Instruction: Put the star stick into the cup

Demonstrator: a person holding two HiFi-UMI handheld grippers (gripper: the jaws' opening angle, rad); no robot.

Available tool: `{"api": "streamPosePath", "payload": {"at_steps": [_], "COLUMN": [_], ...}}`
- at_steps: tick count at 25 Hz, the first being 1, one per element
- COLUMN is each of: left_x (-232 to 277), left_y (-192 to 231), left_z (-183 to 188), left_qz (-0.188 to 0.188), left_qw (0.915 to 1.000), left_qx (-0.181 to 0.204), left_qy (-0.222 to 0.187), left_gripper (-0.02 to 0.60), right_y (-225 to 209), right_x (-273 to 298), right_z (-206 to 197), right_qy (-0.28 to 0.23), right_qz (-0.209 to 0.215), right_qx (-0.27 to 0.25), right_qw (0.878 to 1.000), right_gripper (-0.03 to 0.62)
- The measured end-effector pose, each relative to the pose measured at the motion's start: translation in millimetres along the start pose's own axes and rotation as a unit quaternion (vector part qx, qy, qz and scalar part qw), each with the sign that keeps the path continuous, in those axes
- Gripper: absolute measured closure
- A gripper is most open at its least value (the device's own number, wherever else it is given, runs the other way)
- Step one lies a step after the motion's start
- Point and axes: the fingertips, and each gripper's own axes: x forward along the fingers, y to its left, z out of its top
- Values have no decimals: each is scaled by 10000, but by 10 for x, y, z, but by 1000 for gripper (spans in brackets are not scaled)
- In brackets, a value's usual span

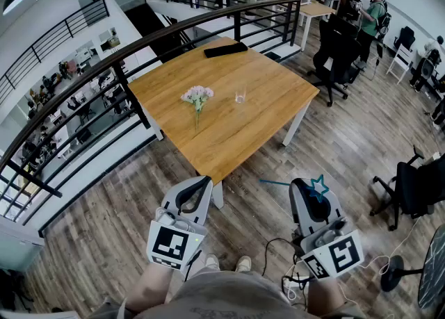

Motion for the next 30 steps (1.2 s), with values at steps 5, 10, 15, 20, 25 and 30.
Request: {"api": "streamPosePath", "payload": {"at_steps": [5,10,15,20,25,30], "left_x": [52,139,184,225,238,346], "left_y": [-131,-285,-470,-619,-684,-715], "left_z": [14,78,28,148,136,129], "left_qz": [9,-15,3,90,55,-2], "left_qw": [10000,10000,9999,10000,9999,9999], "left_qx": [-22,-32,27,-13,98,151], "left_qy": [64,23,133,24,44,-49], "left_gripper": [566,566,566,566,566,566], "right_y": [-52,-160,-273,-373,-427,-526], "right_x": [-100,-221,-375,-518,-584,-578], "right_z": [-19,-56,-81,-36,-56,-93], "right_qy": [75,109,79,30,28,21], "right_qz": [66,81,119,162,106,23], "right_qx": [-35,-15,-24,-66,-90,-190], "right_qw": [9999,9999,9999,9998,9999,9998], "right_gripper": [557,557,557,557,557,557]}}
